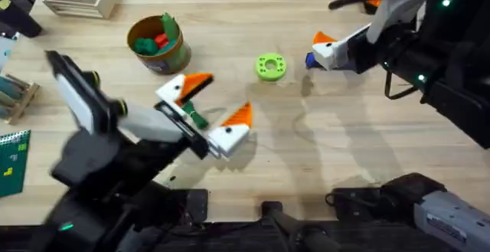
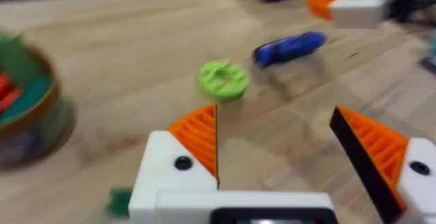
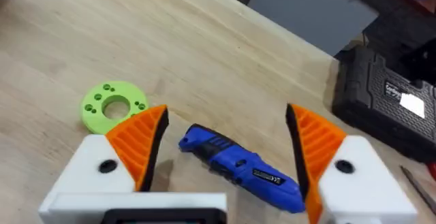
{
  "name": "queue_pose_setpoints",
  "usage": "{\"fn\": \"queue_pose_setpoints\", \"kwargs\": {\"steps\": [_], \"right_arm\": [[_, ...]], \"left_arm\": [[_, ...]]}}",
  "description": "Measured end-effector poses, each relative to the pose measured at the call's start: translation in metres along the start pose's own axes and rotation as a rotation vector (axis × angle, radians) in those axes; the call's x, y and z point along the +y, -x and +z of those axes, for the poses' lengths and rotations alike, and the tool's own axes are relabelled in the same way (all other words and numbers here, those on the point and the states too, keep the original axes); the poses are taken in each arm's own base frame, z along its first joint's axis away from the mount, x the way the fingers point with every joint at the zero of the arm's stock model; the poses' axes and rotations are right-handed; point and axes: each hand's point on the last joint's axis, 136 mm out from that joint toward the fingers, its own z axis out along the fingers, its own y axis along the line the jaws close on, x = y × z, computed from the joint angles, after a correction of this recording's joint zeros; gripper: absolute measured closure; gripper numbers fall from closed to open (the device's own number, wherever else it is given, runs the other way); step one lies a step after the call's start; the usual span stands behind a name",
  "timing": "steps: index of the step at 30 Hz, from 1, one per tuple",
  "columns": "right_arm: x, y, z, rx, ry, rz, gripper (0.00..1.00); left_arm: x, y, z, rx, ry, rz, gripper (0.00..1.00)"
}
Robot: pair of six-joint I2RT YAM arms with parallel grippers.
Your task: Pick up the gripper from the table and insert it into the empty holder that is missing its gripper. Then pick up a screw, insert it into the mounting hole, and use the screwdriver to tighten it. Finally, clean up the table by picking up the vegetable and placing it into the bucket.
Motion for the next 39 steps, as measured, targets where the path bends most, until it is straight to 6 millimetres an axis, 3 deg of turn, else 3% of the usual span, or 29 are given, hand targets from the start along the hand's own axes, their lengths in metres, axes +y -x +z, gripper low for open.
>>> {"fn": "queue_pose_setpoints", "kwargs": {"steps": [9,15,20,23,27,32,33,34,37,38,39], "right_arm": [[0.002,0.001,0.000,-0.003,0.010,0.057,0.013],[0.002,-0.001,0.000,0.004,0.012,0.120,0.012],[0.005,-0.009,0.000,0.038,0.020,0.151,0.012],[0.007,-0.015,-0.001,0.061,0.026,0.159,0.012],[0.007,-0.015,-0.001,0.063,0.026,0.159,0.013],[0.007,-0.015,-0.001,0.063,0.026,0.162,0.012],[0.007,-0.015,-0.001,0.063,0.026,0.162,0.012],[0.007,-0.015,-0.001,0.063,0.026,0.162,0.012],[0.007,-0.015,-0.001,0.063,0.026,0.162,0.012],[0.007,-0.015,-0.001,0.063,0.026,0.162,0.012],[0.007,-0.015,-0.001,0.063,0.026,0.162,0.012]], "left_arm": [[0.053,-0.010,-0.028,0.465,0.455,-0.253,0.014],[0.071,-0.039,-0.011,0.668,0.592,-0.425,0.014],[0.089,-0.074,-0.012,0.802,0.718,-0.555,0.014],[0.102,-0.089,-0.008,0.840,0.784,-0.621,0.014],[0.111,-0.095,0.001,0.826,0.818,-0.663,0.014],[0.117,-0.114,0.004,0.871,0.881,-0.728,0.212],[0.117,-0.120,0.003,0.889,0.895,-0.738,0.291],[0.118,-0.124,0.002,0.904,0.908,-0.747,0.400],[0.120,-0.132,0.001,0.926,0.933,-0.769,0.858],[0.121,-0.131,0.000,0.924,0.936,-0.771,0.956],[0.121,-0.130,0.001,0.918,0.938,-0.778,0.981]]}}
